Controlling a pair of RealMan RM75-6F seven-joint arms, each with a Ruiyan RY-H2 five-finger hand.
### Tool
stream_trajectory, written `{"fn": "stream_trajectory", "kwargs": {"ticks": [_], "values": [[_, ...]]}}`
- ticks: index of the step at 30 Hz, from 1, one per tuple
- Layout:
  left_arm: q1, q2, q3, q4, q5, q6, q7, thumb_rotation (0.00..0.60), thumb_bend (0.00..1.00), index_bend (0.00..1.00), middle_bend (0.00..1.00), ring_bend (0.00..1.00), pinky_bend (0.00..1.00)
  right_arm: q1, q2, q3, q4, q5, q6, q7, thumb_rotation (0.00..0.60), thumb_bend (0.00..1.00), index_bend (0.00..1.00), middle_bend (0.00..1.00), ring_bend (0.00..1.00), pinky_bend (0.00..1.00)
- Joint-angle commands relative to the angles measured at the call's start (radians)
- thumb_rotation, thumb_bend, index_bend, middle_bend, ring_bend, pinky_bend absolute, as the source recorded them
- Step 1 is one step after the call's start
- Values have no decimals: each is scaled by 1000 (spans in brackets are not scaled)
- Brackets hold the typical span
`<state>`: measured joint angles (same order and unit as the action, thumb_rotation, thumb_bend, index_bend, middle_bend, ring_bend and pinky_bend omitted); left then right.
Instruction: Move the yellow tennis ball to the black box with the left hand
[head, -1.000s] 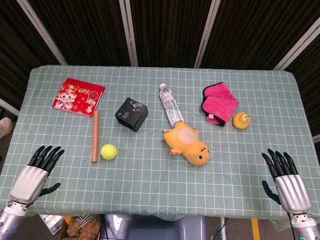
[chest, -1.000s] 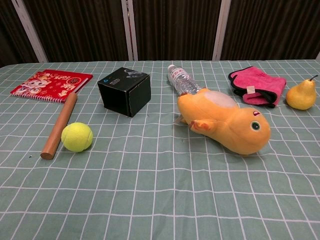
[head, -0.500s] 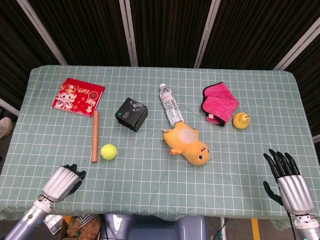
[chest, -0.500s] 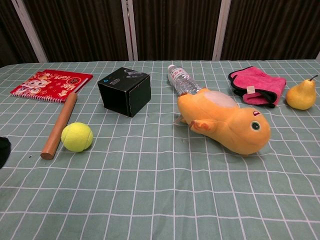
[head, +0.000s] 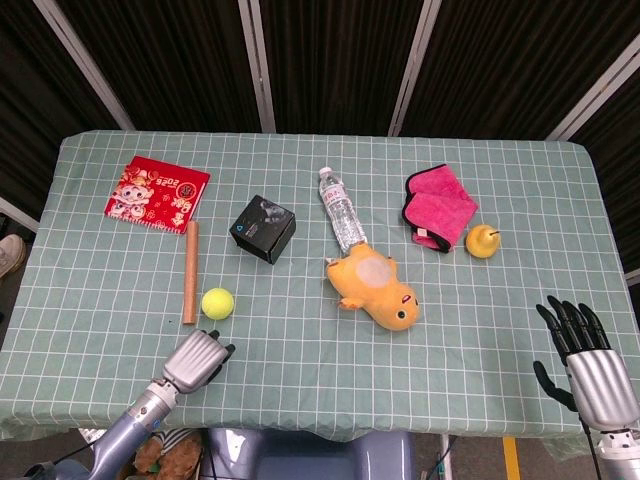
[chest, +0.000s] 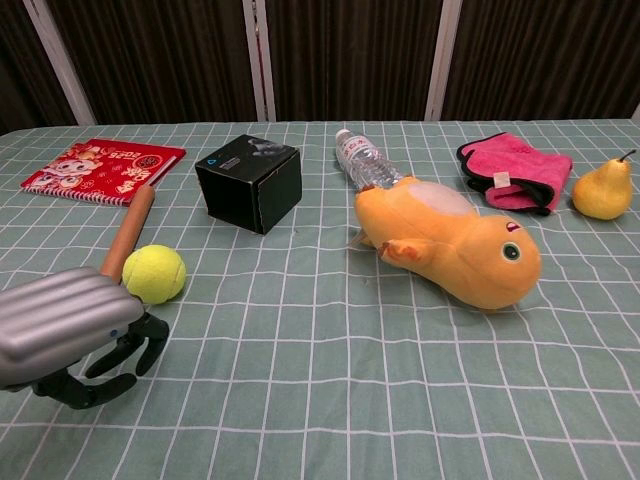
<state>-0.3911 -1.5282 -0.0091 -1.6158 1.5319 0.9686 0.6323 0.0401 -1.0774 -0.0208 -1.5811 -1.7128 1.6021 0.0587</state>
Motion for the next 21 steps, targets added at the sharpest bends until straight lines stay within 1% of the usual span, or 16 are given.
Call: {"fn": "stream_trajectory", "kwargs": {"ticks": [1,7,13,15,21], "values": [[-13,-27,-10,2,-30,-4,25,600,385,537,746,440,668,-4,2,2,7,5,7,13,600,438,0,0,0,0],[-8,-27,-3,19,-52,27,14,600,371,529,746,440,668,-6,10,10,13,16,15,36,600,437,0,0,0,0],[1,-3,22,21,-48,51,-9,600,317,495,744,440,665,-7,8,12,16,21,13,32,600,438,0,0,0,0],[3,3,28,29,-45,61,-24,600,314,492,741,439,664,-4,8,14,13,22,8,26,600,438,0,0,0,0],[-16,-12,5,67,-75,54,-59,600,308,491,732,436,660,-2,6,12,5,21,-3,13,600,437,0,0,0,0]]}}
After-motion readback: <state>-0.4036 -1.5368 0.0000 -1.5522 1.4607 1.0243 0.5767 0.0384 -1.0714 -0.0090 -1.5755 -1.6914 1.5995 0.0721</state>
